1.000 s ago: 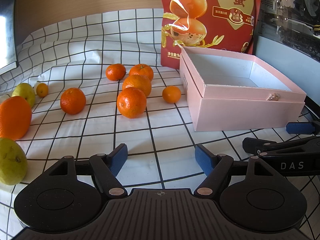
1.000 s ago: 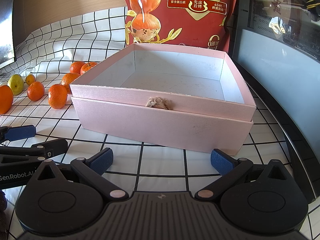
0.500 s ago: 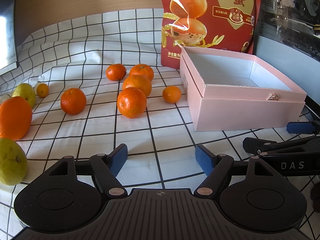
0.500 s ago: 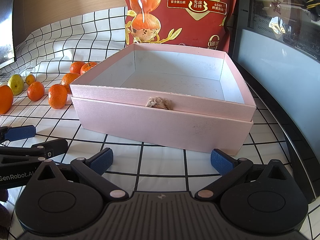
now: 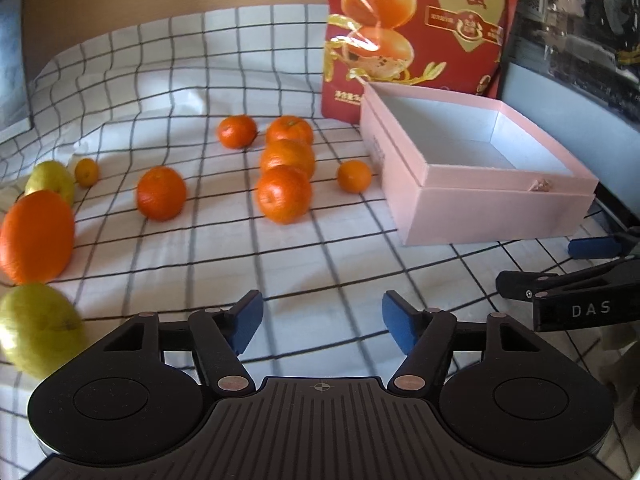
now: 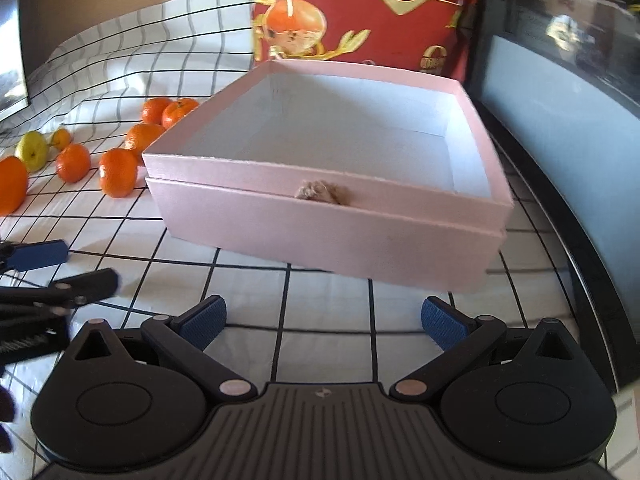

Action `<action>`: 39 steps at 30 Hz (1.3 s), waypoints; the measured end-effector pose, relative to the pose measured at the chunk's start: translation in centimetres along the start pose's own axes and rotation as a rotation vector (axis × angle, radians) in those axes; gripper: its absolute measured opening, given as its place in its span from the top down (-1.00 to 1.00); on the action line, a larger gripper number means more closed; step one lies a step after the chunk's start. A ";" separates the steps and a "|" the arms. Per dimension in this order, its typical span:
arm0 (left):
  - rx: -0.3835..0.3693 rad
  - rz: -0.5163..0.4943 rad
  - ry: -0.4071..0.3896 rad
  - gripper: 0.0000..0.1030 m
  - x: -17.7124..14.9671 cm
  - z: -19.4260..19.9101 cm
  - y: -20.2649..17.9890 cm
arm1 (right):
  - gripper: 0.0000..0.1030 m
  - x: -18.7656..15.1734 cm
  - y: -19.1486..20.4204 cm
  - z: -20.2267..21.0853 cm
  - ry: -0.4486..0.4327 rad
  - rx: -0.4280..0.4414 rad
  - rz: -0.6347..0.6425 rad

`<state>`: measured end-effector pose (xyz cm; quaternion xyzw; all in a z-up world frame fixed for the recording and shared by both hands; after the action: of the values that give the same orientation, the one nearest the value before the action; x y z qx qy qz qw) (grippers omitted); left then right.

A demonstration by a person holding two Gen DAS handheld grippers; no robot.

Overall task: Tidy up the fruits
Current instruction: 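Grasp the green pear with the left gripper while the right gripper moves toward the tangerines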

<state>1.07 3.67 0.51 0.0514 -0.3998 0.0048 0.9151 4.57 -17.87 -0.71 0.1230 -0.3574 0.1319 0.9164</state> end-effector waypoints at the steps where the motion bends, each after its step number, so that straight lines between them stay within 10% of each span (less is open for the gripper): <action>1: -0.008 0.012 0.011 -0.37 0.2 0.5 0.9 | -1.00 -0.1 0.0 0.0 -0.001 0.002 0.002; 5: 0.012 0.032 0.016 -0.37 1.4 3.2 5.1 | -0.96 0.0 0.1 0.2 0.030 0.025 0.012; 13: 0.279 0.187 0.042 -0.33 2.3 4.9 15.1 | -0.88 0.8 6.2 2.3 -0.039 0.100 0.035; 26: 0.171 0.269 0.144 -0.36 1.6 4.6 17.3 | -0.88 3.0 17.4 1.0 -0.016 0.195 0.260; 39: 0.053 0.327 0.196 -0.41 1.5 2.3 17.1 | -0.88 2.0 15.5 1.2 0.048 0.135 0.235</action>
<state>-0.48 20.39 4.72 0.0092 -0.3115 0.1690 0.9351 0.11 -3.46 3.53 0.1382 -0.3375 0.2652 0.8926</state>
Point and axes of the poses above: each gripper's, at about its wrist camera, not at the fingertips, and z roughly against the way its jaws point, y to its left, x to its top, the point moved 2 cm from there along -z, roughly the way its jaws point, and after that the axes turned 10 degrees about x, right-handed, at the moved point
